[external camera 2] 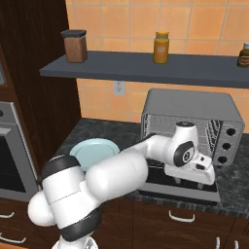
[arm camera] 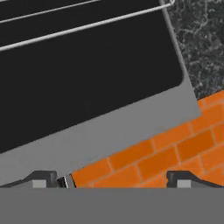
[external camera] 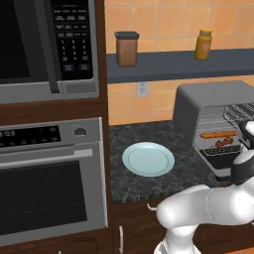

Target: Pick up the kebab skewer and baguette bread, and place them inside the toaster oven. Close the toaster oven door and start by setting the timer.

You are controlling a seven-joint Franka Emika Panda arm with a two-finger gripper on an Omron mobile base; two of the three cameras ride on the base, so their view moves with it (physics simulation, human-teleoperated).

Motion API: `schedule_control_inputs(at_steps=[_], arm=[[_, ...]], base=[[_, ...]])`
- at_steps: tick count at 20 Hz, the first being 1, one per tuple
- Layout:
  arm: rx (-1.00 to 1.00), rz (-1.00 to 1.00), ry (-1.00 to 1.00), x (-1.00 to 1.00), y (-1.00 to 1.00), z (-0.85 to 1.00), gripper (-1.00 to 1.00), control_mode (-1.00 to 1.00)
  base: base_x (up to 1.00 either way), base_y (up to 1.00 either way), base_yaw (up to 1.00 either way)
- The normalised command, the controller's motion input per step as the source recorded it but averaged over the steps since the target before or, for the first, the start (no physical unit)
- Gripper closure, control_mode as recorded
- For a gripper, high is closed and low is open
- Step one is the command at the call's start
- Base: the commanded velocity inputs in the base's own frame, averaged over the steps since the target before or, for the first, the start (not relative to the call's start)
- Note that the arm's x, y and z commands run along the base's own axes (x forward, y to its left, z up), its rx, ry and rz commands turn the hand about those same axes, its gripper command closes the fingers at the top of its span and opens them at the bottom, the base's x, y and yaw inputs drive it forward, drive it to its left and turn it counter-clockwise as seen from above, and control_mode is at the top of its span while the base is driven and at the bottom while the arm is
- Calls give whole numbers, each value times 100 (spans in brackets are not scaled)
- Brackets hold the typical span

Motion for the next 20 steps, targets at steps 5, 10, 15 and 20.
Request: schedule_control_inputs(at_steps=[5,10,15,20], arm=[[-7,-24,-7,7,21,-19,-100,-100],[-12,-8,-8,5,8,-18,-100,-100],[-19,-6,-14,0,12,-35,-100,-100],[-17,-6,-11,20,8,-24,-100,-100]], base=[[0,0,0],[0,0,0],[0,0,0],[0,0,0]])
